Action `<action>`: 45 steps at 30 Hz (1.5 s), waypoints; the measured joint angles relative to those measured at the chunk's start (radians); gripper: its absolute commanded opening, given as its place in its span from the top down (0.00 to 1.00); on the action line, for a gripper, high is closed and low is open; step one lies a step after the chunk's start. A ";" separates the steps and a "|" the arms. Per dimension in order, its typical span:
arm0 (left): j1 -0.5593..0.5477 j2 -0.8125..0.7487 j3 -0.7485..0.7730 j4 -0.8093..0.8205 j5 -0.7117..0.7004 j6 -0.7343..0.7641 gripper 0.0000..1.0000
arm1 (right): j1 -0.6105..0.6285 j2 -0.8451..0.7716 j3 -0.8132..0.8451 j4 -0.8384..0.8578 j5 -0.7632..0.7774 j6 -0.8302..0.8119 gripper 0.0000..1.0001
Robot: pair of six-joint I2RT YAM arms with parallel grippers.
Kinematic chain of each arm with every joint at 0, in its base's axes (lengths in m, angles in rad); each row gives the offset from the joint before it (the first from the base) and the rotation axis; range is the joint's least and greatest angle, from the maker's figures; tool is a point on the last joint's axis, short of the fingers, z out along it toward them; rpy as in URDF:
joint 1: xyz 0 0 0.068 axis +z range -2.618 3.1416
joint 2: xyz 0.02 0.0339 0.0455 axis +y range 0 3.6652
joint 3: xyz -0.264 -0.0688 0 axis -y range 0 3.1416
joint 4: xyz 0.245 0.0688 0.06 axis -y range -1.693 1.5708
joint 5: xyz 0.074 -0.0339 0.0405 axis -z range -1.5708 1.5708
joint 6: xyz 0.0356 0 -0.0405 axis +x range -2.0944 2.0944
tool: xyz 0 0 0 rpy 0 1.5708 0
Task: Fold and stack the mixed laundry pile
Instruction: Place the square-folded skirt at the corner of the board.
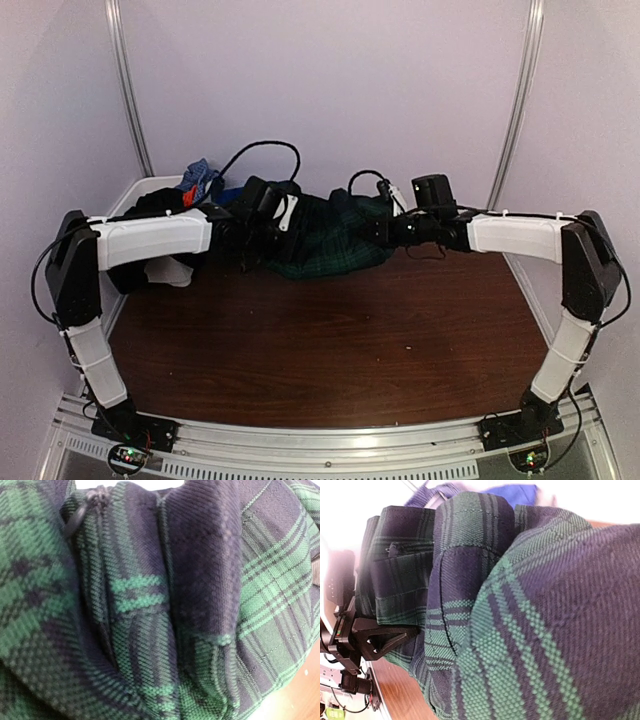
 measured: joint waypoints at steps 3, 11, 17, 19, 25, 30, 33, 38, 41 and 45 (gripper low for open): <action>0.055 -0.009 0.066 -0.017 -0.023 0.046 1.00 | 0.000 0.077 0.166 -0.016 0.008 -0.023 1.00; 0.240 0.008 0.277 -0.008 -0.058 0.175 1.00 | 0.004 0.480 0.801 -0.042 0.029 -0.077 1.00; 0.344 0.100 0.375 0.032 -0.060 0.240 1.00 | 0.011 0.836 1.295 -0.055 0.025 -0.056 1.00; 0.370 0.142 0.386 0.045 -0.056 0.253 1.00 | 0.017 0.904 1.341 -0.028 0.027 -0.035 1.00; 0.393 0.232 0.378 0.045 -0.076 0.281 1.00 | 0.033 1.023 1.347 0.055 0.061 0.005 1.00; 0.393 0.246 0.344 0.102 -0.131 0.299 1.00 | 0.049 1.083 1.379 0.131 0.114 0.004 1.00; 0.395 0.250 0.338 0.132 -0.172 0.307 1.00 | 0.060 1.091 1.387 0.171 0.143 -0.003 1.00; 0.407 0.261 0.338 0.154 -0.204 0.308 1.00 | 0.074 1.100 1.399 0.216 0.164 -0.007 0.97; 0.411 0.288 0.359 0.145 -0.217 0.307 1.00 | 0.079 1.112 1.399 0.228 0.175 -0.006 0.95; 0.411 0.336 0.385 0.130 -0.222 0.300 1.00 | 0.079 1.134 1.399 0.234 0.189 -0.007 0.93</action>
